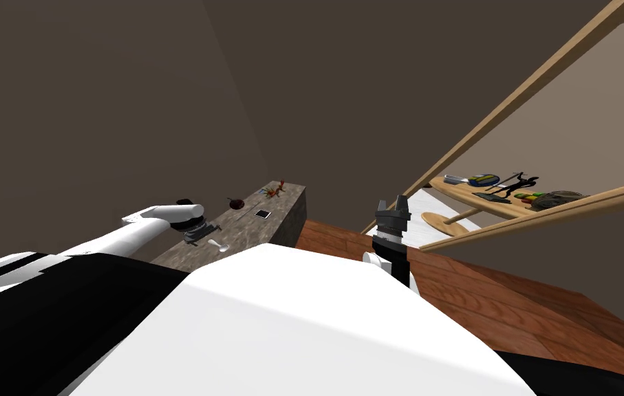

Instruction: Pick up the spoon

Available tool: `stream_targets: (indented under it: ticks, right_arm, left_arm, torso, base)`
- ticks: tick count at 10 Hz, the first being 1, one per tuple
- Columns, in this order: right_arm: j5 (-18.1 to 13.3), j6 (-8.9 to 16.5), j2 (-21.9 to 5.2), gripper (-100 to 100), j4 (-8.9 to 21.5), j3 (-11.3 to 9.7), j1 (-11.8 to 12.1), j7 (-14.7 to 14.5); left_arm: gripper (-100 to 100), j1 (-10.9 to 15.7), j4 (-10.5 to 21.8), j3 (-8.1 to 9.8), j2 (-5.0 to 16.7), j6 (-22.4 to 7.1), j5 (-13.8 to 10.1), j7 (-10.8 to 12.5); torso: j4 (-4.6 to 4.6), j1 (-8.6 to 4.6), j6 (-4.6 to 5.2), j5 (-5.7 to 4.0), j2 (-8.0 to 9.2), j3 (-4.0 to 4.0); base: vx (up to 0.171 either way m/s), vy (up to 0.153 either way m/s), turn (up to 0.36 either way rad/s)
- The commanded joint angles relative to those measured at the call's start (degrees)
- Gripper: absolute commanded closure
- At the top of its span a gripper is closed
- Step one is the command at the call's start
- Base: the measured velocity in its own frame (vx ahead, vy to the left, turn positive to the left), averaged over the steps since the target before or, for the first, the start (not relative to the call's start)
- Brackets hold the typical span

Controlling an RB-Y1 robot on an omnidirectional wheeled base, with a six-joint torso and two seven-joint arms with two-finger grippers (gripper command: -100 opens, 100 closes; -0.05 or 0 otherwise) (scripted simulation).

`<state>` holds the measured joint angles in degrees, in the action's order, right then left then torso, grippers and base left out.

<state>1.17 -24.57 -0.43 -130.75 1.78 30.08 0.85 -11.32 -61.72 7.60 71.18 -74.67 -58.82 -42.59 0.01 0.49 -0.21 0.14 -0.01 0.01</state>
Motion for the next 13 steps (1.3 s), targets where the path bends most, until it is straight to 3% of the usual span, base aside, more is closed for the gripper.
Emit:
stream_targets:
  ticks: [1,4,8,10,13]
  right_arm:
    - [0.0,0.0,0.0,0,0.0,0.0,0.0,0.0]
    - [0.0,0.0,0.0,0,0.0,0.0,0.0,0.0]
    - [0.0,0.0,0.0,0,0.0,0.0,0.0,0.0]
    - [0.0,0.0,0.0,0,0.0,0.0,0.0,0.0]
    - [0.0,0.0,0.0,0,0.0,0.0,0.0,0.0]
  left_arm:
    - [-100,-0.3,-1.6,0.02,0.4,0.3,-1.1,0.6]
    - [-100,0.5,-2.5,1.01,-0.1,-0.4,-5.3,0.3]
    - [-100,1.1,-3.3,3.24,-1.4,-3.4,-10.5,-0.5]
    - [-100,1.1,-3.4,4.32,-2.4,-5.2,-12.0,-0.7]
    - [-100,1.1,-2.9,5.66,-4.3,-7.9,-12.4,-0.7]
  torso:
    - [0.00,0.00,0.00,0.00,0.00,0.00]
    - [0.01,-0.02,-0.02,-0.01,0.04,0.03]
    - [-0.02,0.01,0.00,0.00,-0.10,-0.05]
    - [-0.03,0.03,0.00,0.01,-0.16,-0.08]
    - [-0.05,0.06,0.01,0.01,-0.25,-0.14]
  base:
    - [-0.071,-0.025,0.061]
    - [-0.060,-0.026,0.081]
    - [-0.031,-0.019,0.074]
    - [-0.010,-0.013,0.026]
    - [0.010,-0.009,-0.015]
